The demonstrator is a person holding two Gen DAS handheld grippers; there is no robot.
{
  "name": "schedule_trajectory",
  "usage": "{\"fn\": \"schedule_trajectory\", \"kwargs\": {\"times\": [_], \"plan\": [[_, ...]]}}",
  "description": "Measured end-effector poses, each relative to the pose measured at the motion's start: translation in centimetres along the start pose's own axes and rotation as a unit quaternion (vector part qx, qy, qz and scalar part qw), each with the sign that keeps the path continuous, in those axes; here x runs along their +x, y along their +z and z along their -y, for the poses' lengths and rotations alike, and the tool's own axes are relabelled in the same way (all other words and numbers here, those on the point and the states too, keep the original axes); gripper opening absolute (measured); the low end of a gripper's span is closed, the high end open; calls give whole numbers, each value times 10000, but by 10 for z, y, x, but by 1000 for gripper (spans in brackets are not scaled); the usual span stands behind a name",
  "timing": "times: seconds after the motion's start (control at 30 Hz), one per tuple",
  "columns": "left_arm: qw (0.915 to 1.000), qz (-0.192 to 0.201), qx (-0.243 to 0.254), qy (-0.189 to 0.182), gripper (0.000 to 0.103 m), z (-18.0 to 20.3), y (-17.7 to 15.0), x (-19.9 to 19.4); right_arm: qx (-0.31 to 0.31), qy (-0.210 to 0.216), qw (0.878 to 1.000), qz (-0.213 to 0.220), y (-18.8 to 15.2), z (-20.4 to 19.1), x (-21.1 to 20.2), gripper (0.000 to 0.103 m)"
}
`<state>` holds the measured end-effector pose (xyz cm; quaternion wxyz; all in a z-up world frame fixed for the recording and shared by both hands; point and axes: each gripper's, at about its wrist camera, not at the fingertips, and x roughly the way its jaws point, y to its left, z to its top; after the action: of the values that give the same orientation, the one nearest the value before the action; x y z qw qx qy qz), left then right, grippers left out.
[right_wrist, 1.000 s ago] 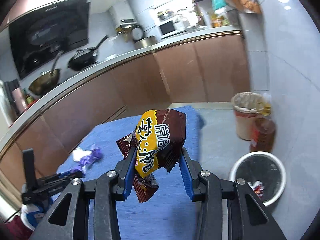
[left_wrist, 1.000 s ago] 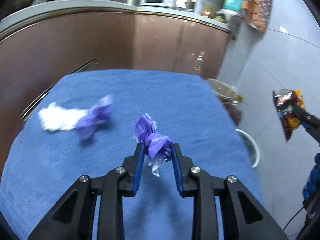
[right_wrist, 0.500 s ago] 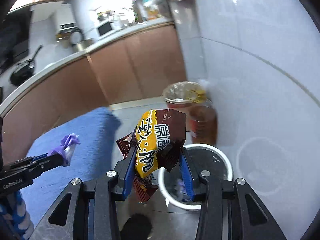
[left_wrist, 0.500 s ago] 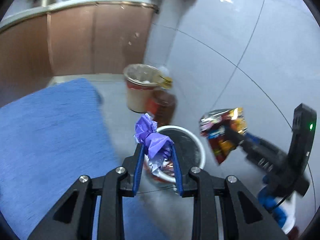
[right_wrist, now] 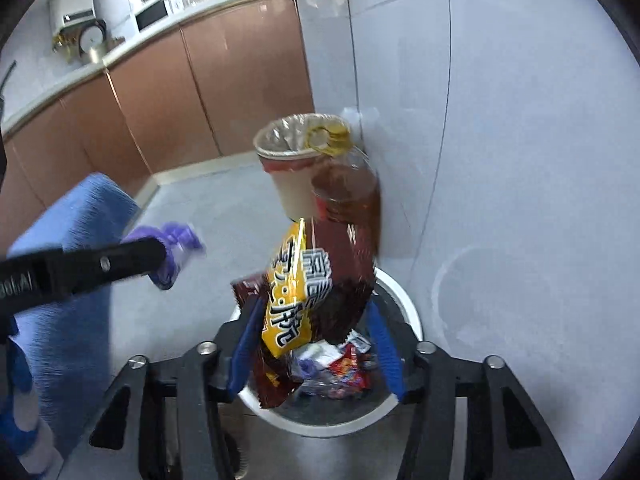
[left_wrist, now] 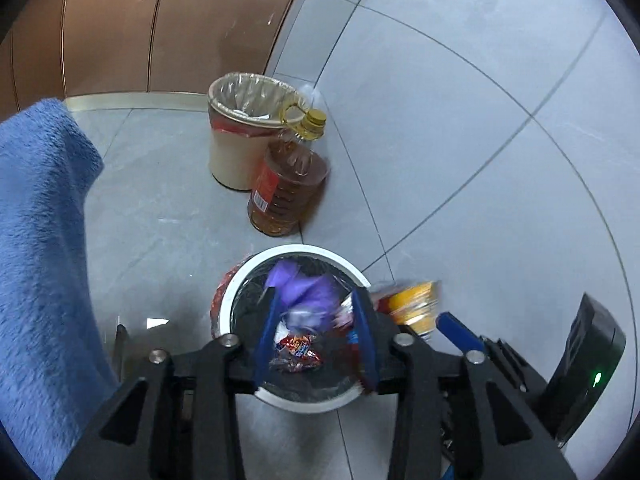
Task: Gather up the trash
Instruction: 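Carry the snack bag and purple candy over the bin and open both tools, then move both tools back toward the white tissue and purple candy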
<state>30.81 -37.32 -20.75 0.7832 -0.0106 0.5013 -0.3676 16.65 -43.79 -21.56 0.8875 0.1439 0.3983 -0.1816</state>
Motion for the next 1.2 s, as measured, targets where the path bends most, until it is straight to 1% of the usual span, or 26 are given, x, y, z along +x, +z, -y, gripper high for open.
{"fn": "schedule_trajectory", "kwargs": {"times": [0.03, 0.07, 0.1, 0.13, 0.27, 0.43, 0.63, 0.73, 0.9, 1.0, 1.13, 1.2], "plan": [[10000, -6, -23, -11, 45, 0, 1, 3, -24, -52, 10000, -28, -2, 0, 3, 54], [10000, -24, -65, -38, 50, -2, 2, 7, -26, -79, 10000, -44, -3, 0, 5, 56], [9999, -33, -93, -42, 51, -1, 3, 9, -25, -115, 9999, -53, -6, 1, 5, 60], [9999, -43, -117, -42, 51, -2, 3, 11, -30, -149, 9999, -53, -8, 1, 4, 61], [10000, 11, -41, -37, 51, -2, -2, 1, 8, -195, 9998, -45, -14, 0, -3, 62], [9994, 324, 78, 105, 51, -2, -8, -32, 124, -119, 9998, 59, -9, -6, -18, 63], [9942, 914, 309, 484, 51, -2, -24, -98, 110, 133, 9992, 354, 3, -25, -53, 68], [9886, 1250, 413, 726, 51, -3, -36, -137, 46, 271, 9983, 521, 5, -40, -77, 70], [9767, 1708, 630, 1136, 51, -7, -61, -192, -143, 511, 9954, 799, 5, -67, -119, 73], [9721, 1913, 591, 1219, 51, -16, -76, -227, -299, 614, 9932, 946, 3, -82, -141, 75], [9629, 2256, 528, 1381, 51, -26, -98, -274, -531, 747, 9893, 1135, -1, -106, -172, 76], [9569, 2419, 517, 1524, 51, -30, -107, -294, -633, 792, 9875, 1209, -1, -114, -182, 77]]}}
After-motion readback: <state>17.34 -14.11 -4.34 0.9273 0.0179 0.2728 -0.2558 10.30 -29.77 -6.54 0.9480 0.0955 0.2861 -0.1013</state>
